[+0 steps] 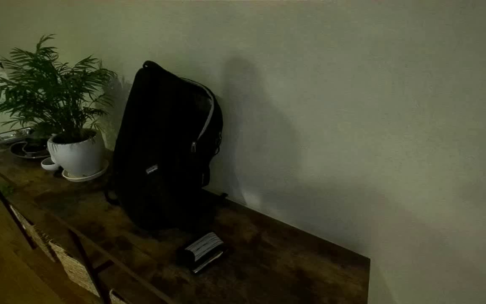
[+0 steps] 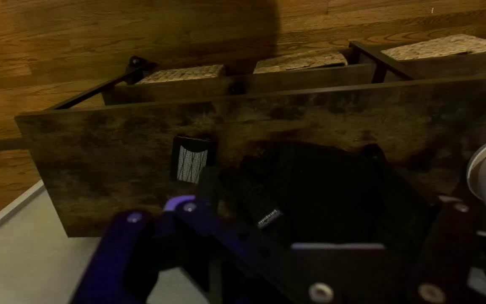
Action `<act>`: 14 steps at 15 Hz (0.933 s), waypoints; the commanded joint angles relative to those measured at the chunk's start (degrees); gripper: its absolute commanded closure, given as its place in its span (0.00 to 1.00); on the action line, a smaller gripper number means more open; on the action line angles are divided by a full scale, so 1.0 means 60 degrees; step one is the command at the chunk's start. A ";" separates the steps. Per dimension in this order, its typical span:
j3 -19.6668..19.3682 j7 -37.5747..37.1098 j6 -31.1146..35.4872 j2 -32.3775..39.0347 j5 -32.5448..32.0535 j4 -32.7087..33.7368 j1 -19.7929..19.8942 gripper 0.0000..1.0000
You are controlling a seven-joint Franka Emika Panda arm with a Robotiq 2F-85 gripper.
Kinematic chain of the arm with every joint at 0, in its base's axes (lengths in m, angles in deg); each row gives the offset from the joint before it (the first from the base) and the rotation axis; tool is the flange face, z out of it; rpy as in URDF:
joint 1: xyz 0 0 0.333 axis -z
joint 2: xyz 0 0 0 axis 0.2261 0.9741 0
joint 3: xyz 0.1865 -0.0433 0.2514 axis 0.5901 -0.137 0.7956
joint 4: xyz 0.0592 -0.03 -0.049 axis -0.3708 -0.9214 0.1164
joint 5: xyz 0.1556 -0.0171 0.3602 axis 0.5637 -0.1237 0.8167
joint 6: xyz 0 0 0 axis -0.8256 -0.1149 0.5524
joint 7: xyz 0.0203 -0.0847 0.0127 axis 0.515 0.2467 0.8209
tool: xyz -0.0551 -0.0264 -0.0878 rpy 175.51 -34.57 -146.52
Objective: Pick up the wallet from the table and put it in the black bag.
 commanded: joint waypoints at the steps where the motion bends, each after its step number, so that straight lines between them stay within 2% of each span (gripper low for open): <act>1: -0.0193 -0.0105 -0.0017 0.0048 -0.0128 0.0016 -0.0222 0.00; 10: -0.0195 -0.0122 0.0002 0.0086 -0.0154 0.0020 -0.0204 0.00; 14: -0.0338 -0.0096 0.0187 0.0579 -0.0259 -0.0010 -0.0034 0.00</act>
